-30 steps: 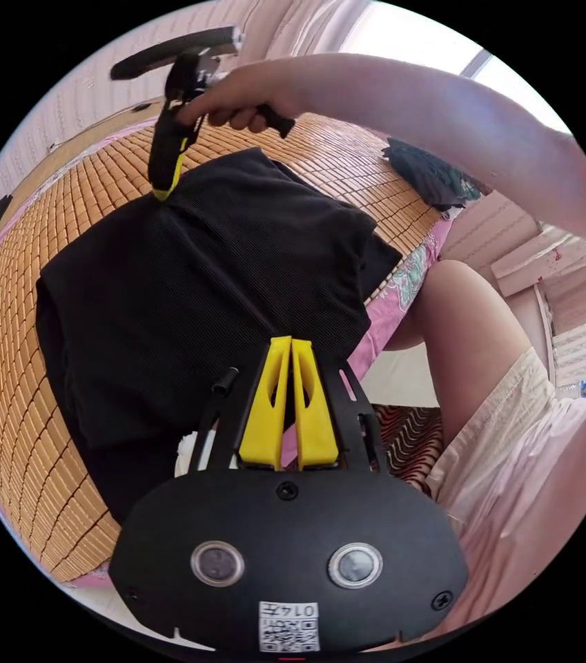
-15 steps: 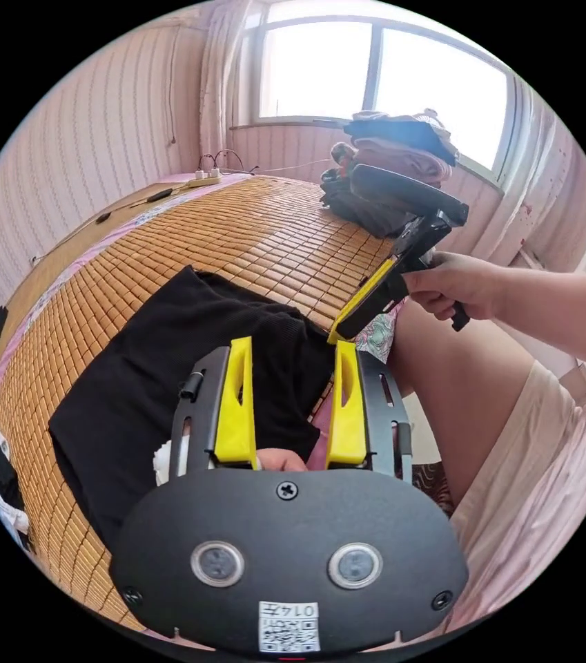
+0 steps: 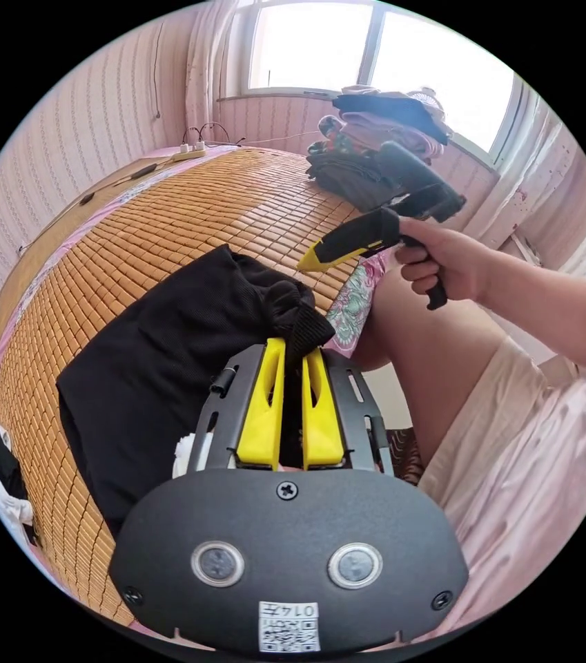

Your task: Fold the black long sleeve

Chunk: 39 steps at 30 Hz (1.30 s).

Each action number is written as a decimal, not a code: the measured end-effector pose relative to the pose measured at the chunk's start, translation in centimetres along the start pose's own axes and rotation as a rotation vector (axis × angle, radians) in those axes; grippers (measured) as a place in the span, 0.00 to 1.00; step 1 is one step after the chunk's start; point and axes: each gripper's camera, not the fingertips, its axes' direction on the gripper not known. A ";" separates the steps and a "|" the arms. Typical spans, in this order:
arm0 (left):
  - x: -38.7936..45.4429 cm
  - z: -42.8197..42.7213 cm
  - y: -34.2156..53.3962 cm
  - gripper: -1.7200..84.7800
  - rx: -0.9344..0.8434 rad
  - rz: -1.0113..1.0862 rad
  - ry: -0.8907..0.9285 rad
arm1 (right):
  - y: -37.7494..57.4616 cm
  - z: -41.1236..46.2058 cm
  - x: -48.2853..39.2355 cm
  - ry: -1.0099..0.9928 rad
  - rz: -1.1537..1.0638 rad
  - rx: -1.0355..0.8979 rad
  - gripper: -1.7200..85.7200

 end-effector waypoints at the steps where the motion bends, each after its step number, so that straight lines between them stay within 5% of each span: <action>1: 0.3 -0.6 0.8 0.06 -0.004 0.009 0.011 | 0.3 0.2 1.6 -0.054 0.078 0.014 0.18; 5: 0.7 -2.2 2.8 0.06 -0.008 0.006 0.067 | 1.0 0.6 3.8 -0.200 0.159 0.105 0.23; 13: 0.6 -3.6 3.1 0.07 0.049 0.042 0.094 | 1.7 -1.6 4.4 -0.315 0.198 0.230 0.05; 20: 0.6 -4.8 0.1 0.07 0.317 -0.063 0.297 | 3.7 -10.4 0.4 -0.255 0.055 0.335 0.04; 27: -3.4 -5.0 2.2 0.07 0.307 -0.310 0.270 | -0.9 -2.9 -9.7 -0.071 -0.100 0.071 0.06; 33: -7.3 -3.3 5.1 0.08 0.069 -0.528 0.028 | -2.4 10.6 -14.2 0.100 -0.172 -0.052 0.11; 39: -9.0 -4.0 6.8 0.10 0.002 -0.673 0.097 | -1.7 13.3 -18.7 0.327 -0.446 -0.164 0.14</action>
